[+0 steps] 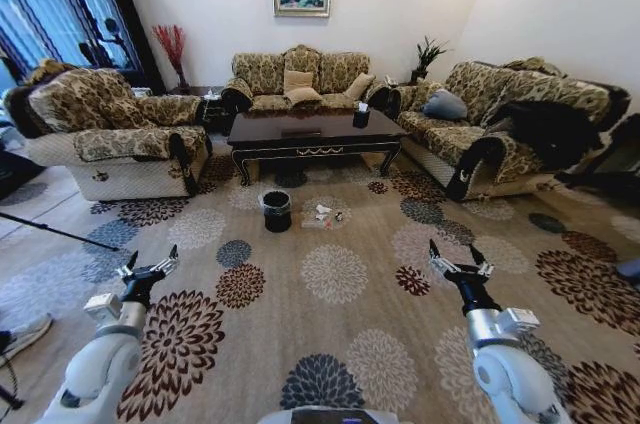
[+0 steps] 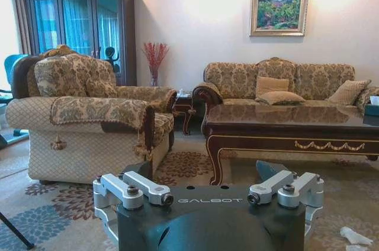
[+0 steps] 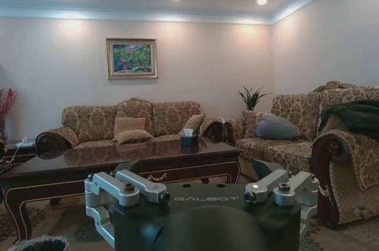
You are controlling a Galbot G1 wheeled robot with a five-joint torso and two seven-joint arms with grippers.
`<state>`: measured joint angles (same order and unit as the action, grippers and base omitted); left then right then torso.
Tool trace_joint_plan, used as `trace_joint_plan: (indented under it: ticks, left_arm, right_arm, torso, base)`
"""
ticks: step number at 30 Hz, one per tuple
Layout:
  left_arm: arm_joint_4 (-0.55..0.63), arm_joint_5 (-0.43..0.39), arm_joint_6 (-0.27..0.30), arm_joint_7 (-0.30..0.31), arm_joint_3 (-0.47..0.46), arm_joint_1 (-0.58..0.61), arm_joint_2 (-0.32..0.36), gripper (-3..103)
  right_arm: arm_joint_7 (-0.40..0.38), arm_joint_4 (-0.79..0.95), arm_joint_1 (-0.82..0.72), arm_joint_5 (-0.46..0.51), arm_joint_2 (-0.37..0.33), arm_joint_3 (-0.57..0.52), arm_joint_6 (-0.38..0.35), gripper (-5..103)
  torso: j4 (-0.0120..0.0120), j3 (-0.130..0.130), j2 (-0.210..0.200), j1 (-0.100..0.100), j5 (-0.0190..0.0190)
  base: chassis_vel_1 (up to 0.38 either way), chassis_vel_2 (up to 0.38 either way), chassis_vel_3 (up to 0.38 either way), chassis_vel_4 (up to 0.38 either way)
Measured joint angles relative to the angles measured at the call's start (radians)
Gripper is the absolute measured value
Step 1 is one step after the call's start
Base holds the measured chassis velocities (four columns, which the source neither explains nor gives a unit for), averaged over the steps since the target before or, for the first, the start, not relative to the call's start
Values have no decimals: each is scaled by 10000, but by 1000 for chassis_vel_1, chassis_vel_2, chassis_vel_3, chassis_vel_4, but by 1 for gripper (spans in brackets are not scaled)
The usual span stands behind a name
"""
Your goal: Move to the front of the table and pick up the trash from the floor, then place it into the trash bin.
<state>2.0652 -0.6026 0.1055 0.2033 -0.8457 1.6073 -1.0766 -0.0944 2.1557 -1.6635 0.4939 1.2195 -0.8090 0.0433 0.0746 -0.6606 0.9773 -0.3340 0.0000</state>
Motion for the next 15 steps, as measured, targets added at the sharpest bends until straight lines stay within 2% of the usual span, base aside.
trace_joint_plan:
  ticks: [11,15]
  left_arm:
    - [31,36,-125,-5,-64,126,-51,100]
    - [102,-301,-79,-4,-52,143,-73,100]
  right_arm:
    - [0,21,6,-8,31,47,17,100]
    - [-22,23,10,-19,33,50,18,100]
  torso:
    - [0,287,-516,228,0]
    - [0,399,-716,317,0]
  base:
    - [0,0,0,0]
    - [0,0,0,0]
